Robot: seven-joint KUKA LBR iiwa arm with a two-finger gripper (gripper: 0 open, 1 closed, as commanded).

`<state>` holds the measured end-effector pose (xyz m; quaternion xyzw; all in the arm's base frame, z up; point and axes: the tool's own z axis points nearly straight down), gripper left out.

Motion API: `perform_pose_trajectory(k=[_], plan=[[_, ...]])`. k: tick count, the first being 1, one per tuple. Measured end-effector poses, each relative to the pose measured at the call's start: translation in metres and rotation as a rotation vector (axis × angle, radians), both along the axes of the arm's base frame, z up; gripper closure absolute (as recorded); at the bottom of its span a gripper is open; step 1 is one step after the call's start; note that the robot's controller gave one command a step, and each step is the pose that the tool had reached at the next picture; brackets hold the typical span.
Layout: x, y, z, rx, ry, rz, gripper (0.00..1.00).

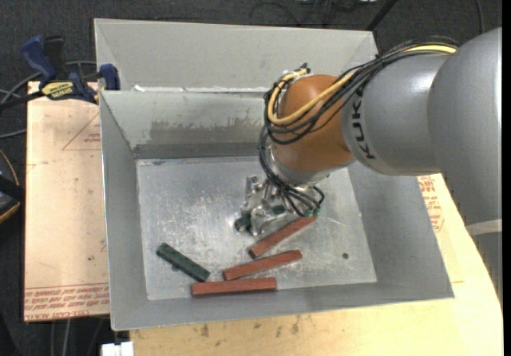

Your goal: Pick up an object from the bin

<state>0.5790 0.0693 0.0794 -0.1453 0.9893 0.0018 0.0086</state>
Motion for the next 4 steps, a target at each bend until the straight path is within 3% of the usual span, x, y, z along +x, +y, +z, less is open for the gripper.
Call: perform_pose_trajectory(k=[2, 3, 4], plan=[[-0.002, 0.0, 0.003, 0.0, 0.001, -0.001, 1.0], [-0.01, 0.027, 0.029, -0.003, 0.006, -0.033, 1.0], [-0.012, 0.033, 0.154, -0.005, 0.01, 0.081, 1.0]])
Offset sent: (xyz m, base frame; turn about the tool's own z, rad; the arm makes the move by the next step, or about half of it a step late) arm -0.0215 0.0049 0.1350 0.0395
